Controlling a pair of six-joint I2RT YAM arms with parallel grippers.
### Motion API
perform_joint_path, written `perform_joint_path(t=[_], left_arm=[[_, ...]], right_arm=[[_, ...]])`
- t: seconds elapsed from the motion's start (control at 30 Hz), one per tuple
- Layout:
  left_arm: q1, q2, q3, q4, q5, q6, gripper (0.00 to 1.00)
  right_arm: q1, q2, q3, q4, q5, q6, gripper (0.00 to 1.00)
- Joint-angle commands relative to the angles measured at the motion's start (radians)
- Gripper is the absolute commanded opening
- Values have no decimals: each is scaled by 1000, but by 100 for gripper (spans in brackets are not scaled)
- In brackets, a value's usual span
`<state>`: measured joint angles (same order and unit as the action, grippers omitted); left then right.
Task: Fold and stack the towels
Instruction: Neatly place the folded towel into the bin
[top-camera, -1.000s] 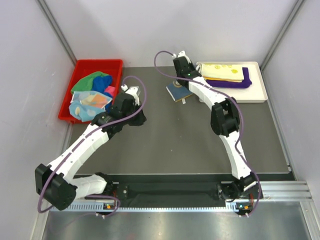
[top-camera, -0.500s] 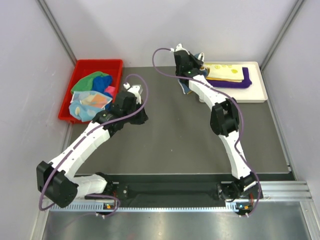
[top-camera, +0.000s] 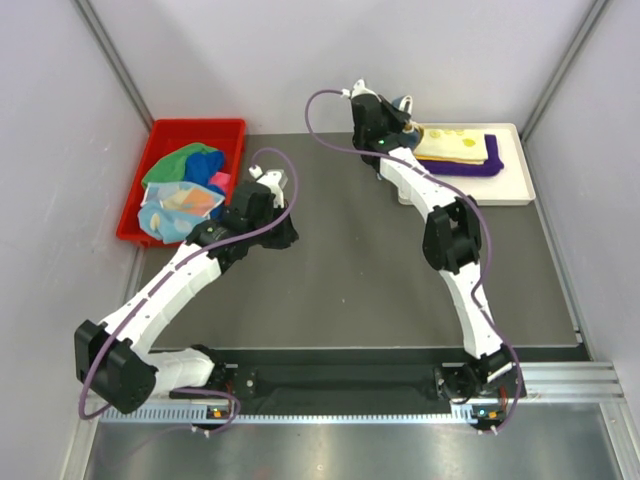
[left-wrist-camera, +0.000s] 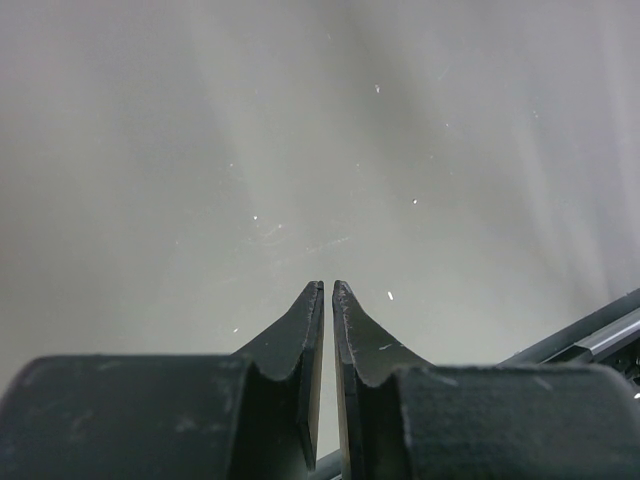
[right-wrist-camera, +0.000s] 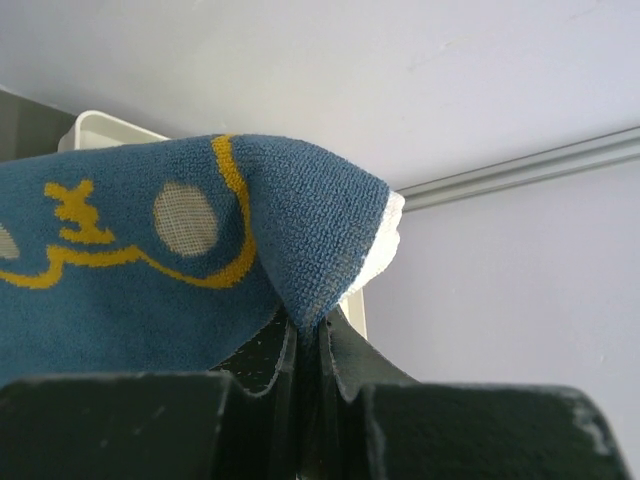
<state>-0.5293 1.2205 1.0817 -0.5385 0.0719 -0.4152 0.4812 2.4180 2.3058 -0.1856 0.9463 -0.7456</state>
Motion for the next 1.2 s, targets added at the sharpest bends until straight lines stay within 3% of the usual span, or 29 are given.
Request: perform_joint_path(t=[0.0, 0.63, 1.03, 1.17], left_arm=[[-3, 4, 34, 48, 19, 13, 14], [-3, 22, 30, 52, 31, 15, 13], [-5, 45, 24, 55, 48, 10, 14], [-5, 57, 26, 55, 49, 7, 13]], right_arm=[[-13, -129, 26, 83, 31, -28, 0], [-81, -224, -66, 80, -17, 34, 0], [-230, -149, -78, -44, -220, 302, 0], [-285, -113, -115, -46, -319, 370, 6]])
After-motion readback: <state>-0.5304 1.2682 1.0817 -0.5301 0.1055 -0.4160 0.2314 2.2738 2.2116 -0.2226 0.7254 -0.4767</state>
